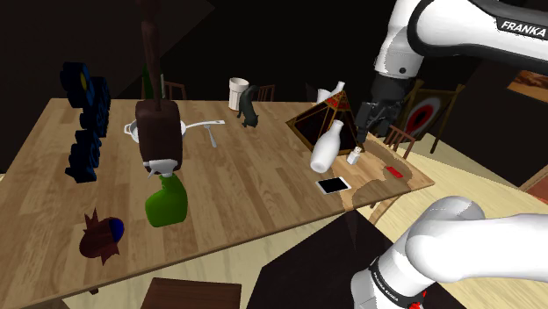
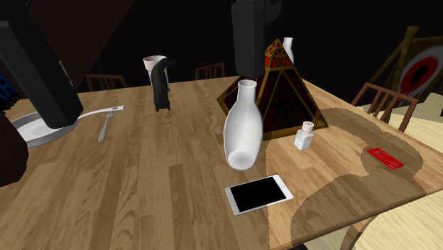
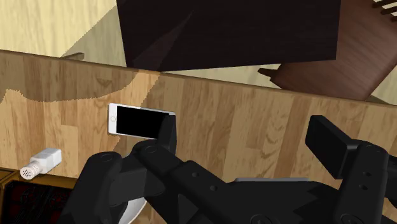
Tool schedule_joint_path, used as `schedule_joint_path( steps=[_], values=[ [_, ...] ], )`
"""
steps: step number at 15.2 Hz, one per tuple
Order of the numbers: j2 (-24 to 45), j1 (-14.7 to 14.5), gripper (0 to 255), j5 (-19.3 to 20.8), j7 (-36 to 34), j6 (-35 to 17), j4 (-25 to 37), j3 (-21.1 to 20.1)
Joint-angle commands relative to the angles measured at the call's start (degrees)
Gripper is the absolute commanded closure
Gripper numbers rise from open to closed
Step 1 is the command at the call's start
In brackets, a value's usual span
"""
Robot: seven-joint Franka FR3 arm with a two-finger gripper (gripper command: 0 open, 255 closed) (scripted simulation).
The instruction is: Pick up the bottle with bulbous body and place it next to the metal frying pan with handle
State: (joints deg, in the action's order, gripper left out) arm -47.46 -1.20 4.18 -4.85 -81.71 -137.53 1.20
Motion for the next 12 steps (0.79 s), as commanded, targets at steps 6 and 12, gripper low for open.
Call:
schedule_joint_path(
  steps=[6, 12],
  values=[
    [8.6, 1.4, 0, 2.7, 4.2, -6.2, 2.7, 4.8],
    [20.3, 2.4, 0, 4.0, 9.4, -12.5, 8.3, 10.2]
  ],
)
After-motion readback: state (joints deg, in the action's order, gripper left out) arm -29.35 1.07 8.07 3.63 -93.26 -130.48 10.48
